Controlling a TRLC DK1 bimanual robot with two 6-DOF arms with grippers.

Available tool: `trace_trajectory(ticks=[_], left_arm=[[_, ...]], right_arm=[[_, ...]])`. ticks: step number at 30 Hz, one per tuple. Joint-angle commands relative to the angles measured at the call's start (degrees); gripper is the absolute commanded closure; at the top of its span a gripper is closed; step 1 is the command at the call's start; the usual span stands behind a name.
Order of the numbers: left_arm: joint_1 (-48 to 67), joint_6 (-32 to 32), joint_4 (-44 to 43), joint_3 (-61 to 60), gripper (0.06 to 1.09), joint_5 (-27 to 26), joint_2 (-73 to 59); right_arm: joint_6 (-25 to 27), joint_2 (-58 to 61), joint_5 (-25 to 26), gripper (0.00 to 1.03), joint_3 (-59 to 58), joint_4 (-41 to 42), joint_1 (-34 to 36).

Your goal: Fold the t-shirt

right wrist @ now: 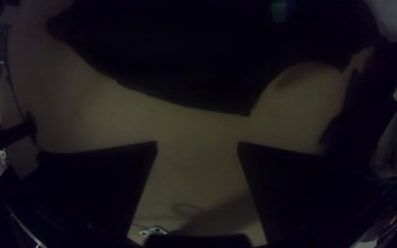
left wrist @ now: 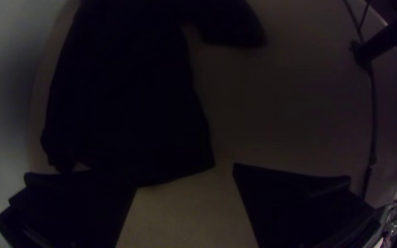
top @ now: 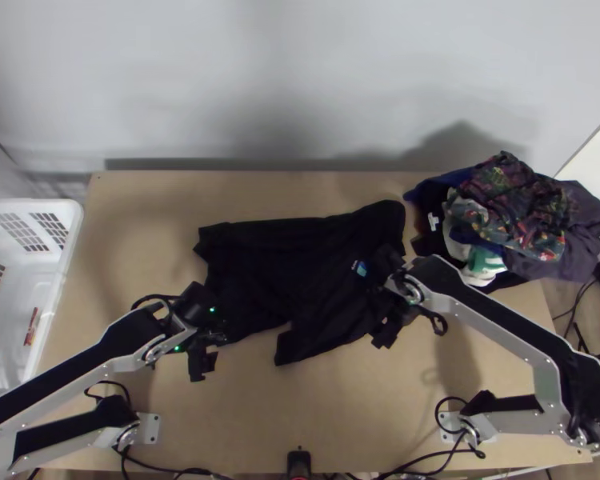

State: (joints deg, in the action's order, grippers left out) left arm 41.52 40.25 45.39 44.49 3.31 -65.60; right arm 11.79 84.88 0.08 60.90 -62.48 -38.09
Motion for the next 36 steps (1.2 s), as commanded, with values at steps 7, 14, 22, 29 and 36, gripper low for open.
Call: trace_trajectory(ticks=[7, 14, 22, 29, 36], left_arm=[[-0.65, 0.0, -10.32, -5.64, 0.15, 2.14, 0.21], [-1.18, -1.14, -11.02, -6.7, 0.15, 1.17, 0.04], [-1.26, -4.21, -9.0, -5.2, 0.15, -4.01, -0.67], [-0.3, -5.71, -8.82, -2.39, 0.15, -5.07, -2.34], [-0.47, -5.36, -8.03, -2.21, 0.17, -4.98, -2.34]], right_arm=[[-0.63, 4.33, 2.65, 0.25, -1.84, 9.13, 1.35], [-0.72, 5.65, 2.74, 0.25, -1.31, 9.74, 1.79], [-0.72, 6.26, 3.0, 0.25, -2.11, 11.77, 2.14], [-0.63, 7.76, 3.53, 0.28, -1.93, 13.44, 2.23], [-0.54, 8.11, 3.53, 0.33, -1.58, 14.84, 2.4]])
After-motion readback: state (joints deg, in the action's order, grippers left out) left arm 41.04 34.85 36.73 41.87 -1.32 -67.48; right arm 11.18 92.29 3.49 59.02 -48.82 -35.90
